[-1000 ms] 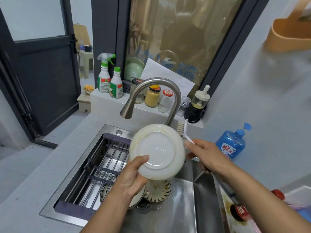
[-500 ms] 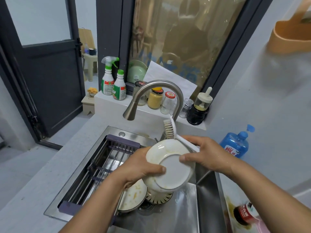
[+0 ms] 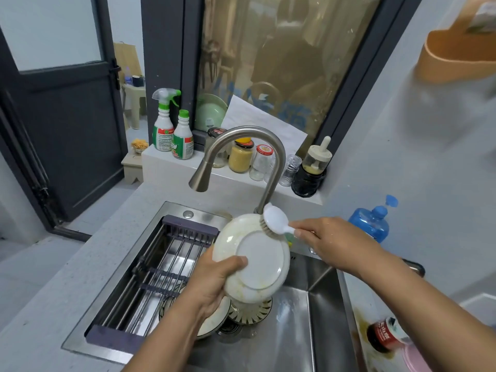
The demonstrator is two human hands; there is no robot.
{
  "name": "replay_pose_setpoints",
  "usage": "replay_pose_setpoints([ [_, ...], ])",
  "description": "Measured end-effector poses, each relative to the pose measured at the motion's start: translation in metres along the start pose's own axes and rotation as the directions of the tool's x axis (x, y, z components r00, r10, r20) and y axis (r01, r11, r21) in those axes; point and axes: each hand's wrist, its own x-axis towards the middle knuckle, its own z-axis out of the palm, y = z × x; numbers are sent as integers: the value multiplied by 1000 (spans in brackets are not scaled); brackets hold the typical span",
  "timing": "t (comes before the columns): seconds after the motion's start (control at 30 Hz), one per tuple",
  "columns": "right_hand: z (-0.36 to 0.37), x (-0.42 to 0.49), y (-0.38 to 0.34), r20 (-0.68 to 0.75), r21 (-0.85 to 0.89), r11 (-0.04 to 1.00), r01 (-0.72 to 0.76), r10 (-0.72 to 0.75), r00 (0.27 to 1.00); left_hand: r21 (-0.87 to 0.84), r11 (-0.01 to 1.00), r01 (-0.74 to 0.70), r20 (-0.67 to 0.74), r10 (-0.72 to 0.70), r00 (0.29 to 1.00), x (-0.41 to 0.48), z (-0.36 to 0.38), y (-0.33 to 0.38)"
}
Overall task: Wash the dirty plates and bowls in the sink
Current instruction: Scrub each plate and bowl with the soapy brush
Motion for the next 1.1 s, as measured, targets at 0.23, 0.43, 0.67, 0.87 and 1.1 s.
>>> replay_pose_setpoints([
  [0.23,28,-2,6,-22,155,988,-25,29,999,-618,759,206,-14,-272,962,6,9,-3],
  [0.43,47,-26,-27,-1,-15,997,82,-82,997,-677,724,133,-138,-303,943,5,24,-6],
  [0.67,61,-52,-49,8,-229,965,125,-127,992,-709,683,175,-117,-359,926,11,16,-10],
  [0.87,38,-22,14,-18,53,998,-27,28,999,-725,663,189,38,-236,971,7,2,-16],
  [1.1,1,-4,24,-42,142,988,-57,64,997,-559,785,267,230,-162,960,5,-8,-16],
])
